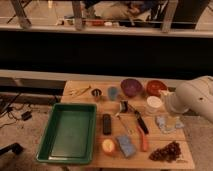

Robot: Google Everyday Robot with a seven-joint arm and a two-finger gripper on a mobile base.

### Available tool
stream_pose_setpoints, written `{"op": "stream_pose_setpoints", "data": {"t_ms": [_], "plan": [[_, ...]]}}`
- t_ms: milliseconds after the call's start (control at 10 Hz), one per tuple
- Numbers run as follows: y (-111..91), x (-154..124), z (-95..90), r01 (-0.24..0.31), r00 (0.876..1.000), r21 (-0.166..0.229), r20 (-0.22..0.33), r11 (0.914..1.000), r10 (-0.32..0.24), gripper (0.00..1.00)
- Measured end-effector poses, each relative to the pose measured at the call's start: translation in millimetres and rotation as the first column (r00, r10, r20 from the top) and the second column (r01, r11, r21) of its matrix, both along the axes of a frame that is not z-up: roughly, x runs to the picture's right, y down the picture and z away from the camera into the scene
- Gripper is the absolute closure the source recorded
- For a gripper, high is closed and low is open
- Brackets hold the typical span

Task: Place banana in plastic cup

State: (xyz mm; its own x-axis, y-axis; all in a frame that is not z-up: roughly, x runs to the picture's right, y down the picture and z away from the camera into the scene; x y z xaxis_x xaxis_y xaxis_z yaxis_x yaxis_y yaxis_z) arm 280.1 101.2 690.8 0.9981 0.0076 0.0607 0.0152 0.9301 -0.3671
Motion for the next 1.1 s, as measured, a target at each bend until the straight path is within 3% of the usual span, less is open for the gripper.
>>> {"op": "stream_pose_setpoints", "data": {"t_ms": [300,700,900,1100], "plan": [[2.0,-42.3,-1.2,0.005,0.997,0.008,0.075,1.0,-0.006,0.0],[-5.6,-70.8,8.7,-0.051,0.985,0.007,0.165,0.9987,0.049,0.0],[-12.2,-101.7,15.1,-0.058,0.979,0.019,0.197,0.9981,0.054,0.0],[-12.0,-103.9,16.3,-0.058,0.979,0.02,0.198,0.9981,0.052,0.0]]}}
